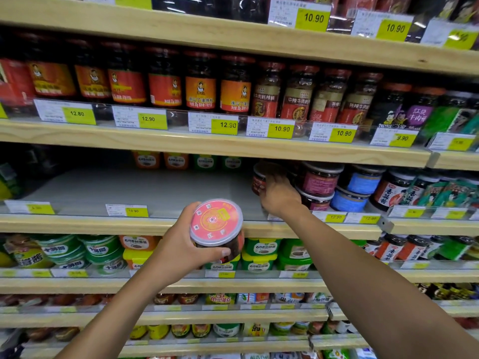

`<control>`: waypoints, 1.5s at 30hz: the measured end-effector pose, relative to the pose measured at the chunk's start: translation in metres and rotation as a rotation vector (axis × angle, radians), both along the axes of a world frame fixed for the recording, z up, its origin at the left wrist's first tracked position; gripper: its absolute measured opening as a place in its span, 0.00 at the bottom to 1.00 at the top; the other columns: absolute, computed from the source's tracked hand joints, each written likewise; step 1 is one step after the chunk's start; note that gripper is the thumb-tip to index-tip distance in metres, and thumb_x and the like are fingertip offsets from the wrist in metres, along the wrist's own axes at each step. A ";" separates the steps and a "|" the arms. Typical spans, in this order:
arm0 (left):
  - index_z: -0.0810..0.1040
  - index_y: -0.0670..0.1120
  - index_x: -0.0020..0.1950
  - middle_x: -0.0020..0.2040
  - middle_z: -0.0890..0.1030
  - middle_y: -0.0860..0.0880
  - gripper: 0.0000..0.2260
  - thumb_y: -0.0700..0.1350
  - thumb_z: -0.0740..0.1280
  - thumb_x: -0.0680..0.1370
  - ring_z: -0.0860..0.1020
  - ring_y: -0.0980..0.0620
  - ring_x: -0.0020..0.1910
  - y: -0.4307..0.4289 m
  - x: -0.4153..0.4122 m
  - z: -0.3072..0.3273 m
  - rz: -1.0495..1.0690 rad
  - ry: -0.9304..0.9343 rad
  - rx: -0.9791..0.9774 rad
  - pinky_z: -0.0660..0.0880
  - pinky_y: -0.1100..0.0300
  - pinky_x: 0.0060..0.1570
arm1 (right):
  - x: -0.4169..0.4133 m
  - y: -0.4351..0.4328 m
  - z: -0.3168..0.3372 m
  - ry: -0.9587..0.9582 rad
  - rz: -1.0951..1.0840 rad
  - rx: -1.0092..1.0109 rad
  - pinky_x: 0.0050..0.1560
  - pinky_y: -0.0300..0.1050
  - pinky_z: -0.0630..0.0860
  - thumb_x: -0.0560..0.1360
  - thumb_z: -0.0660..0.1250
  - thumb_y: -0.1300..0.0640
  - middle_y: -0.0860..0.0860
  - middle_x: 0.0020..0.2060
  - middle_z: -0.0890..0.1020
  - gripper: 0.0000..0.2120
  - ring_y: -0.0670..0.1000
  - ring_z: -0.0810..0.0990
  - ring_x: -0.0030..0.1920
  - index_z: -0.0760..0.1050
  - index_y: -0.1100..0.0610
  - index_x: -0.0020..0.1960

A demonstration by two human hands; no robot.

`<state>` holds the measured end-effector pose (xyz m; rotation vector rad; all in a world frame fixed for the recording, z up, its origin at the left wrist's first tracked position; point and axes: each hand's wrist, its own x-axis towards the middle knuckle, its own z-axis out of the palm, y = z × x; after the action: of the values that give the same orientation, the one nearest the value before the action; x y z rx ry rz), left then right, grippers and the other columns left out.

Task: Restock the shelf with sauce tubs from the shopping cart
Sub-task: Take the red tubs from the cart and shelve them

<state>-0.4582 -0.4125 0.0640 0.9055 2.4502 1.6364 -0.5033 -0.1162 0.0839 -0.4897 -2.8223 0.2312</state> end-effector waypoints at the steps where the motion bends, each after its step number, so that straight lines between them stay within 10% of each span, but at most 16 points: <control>1: 0.65 0.65 0.69 0.56 0.76 0.70 0.43 0.59 0.84 0.60 0.77 0.64 0.58 0.000 0.000 0.004 -0.003 0.010 0.003 0.78 0.63 0.52 | 0.000 0.001 -0.001 0.002 0.008 -0.013 0.74 0.53 0.64 0.78 0.62 0.53 0.62 0.74 0.65 0.30 0.62 0.63 0.74 0.60 0.60 0.78; 12: 0.64 0.63 0.70 0.57 0.76 0.69 0.46 0.56 0.85 0.59 0.76 0.67 0.58 0.026 -0.019 0.042 0.005 0.121 0.087 0.75 0.61 0.55 | 0.052 -0.018 -0.009 0.445 0.344 -0.169 0.72 0.49 0.67 0.71 0.57 0.62 0.54 0.70 0.74 0.30 0.53 0.71 0.69 0.69 0.58 0.74; 22: 0.78 0.52 0.60 0.55 0.84 0.55 0.32 0.51 0.86 0.59 0.82 0.57 0.55 0.105 -0.070 0.041 0.050 0.026 0.202 0.79 0.53 0.60 | 0.077 -0.025 -0.004 0.376 0.247 -0.531 0.59 0.51 0.78 0.71 0.63 0.62 0.43 0.52 0.79 0.26 0.44 0.79 0.53 0.67 0.49 0.69; 32: 0.83 0.52 0.54 0.51 0.85 0.54 0.19 0.50 0.83 0.66 0.83 0.57 0.52 0.165 -0.096 0.039 0.077 -0.061 0.285 0.77 0.66 0.51 | 0.072 -0.007 -0.002 0.296 0.145 -0.466 0.60 0.53 0.77 0.73 0.64 0.60 0.52 0.67 0.72 0.39 0.49 0.77 0.56 0.54 0.49 0.81; 40: 0.81 0.52 0.61 0.59 0.84 0.53 0.35 0.66 0.79 0.58 0.82 0.53 0.58 0.194 -0.113 0.040 0.136 -0.021 0.251 0.78 0.56 0.60 | 0.067 0.000 -0.009 0.348 0.117 -0.395 0.58 0.56 0.76 0.74 0.61 0.61 0.56 0.60 0.75 0.31 0.57 0.78 0.58 0.62 0.51 0.77; 45: 0.77 0.57 0.44 0.46 0.81 0.60 0.16 0.45 0.82 0.69 0.81 0.60 0.49 0.209 -0.124 0.042 0.094 0.002 0.287 0.75 0.67 0.51 | 0.072 0.005 -0.016 0.295 0.111 -0.314 0.59 0.56 0.76 0.76 0.61 0.58 0.53 0.65 0.74 0.31 0.56 0.76 0.62 0.61 0.53 0.78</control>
<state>-0.5827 -0.2031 0.1056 0.8307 2.3298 2.0595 -0.4316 -0.1112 0.0678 -0.3290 -2.5335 0.7151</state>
